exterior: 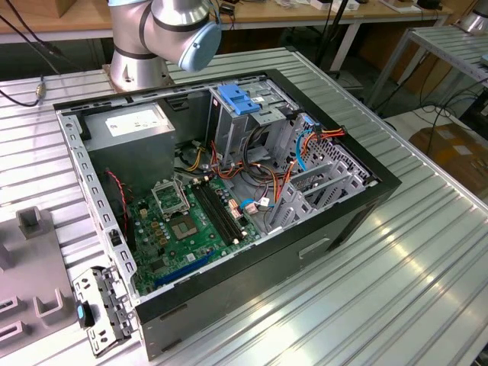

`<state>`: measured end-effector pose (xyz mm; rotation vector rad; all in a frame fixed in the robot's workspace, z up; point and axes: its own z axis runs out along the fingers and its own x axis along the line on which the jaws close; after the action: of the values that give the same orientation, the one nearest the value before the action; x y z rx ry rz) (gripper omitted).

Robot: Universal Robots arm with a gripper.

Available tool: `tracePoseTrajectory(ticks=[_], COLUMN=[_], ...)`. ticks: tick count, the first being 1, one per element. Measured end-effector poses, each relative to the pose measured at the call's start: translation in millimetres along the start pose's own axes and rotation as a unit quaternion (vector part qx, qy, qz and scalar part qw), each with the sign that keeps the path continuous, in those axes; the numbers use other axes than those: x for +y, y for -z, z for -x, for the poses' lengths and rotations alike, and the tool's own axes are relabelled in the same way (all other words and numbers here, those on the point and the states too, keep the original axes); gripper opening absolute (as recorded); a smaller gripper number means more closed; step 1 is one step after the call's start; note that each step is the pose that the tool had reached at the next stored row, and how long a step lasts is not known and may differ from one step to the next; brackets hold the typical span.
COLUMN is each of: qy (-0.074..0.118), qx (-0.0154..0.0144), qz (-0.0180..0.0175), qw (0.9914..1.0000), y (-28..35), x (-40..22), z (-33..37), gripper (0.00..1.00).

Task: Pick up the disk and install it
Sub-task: 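Pick up the disk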

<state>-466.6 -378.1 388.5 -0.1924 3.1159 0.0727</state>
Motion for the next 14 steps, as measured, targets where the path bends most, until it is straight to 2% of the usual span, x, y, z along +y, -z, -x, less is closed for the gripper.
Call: tracePoseTrajectory(ticks=[3, 4, 5, 6, 13, 14], qy=[0.020, 0.039, 0.062, 0.071, 0.106, 0.106], qx=[0.0009, 0.0017, 0.0029, 0.0032, 0.0048, 0.0048], qz=[0.0004, 0.0008, 0.0014, 0.0015, 0.0023, 0.0023], qw=[0.99980, 0.99925, 0.99805, 0.99746, 0.99438, 0.99436], y=[0.0, 0.0, 0.0, 0.0, 0.0, 0.0], x=[0.0, 0.0, 0.0, 0.0, 0.0, 0.0], z=[0.0, 0.0, 0.0, 0.0, 0.0, 0.0], gripper=[0.11, 0.11, 0.11, 0.11, 0.11, 0.11])
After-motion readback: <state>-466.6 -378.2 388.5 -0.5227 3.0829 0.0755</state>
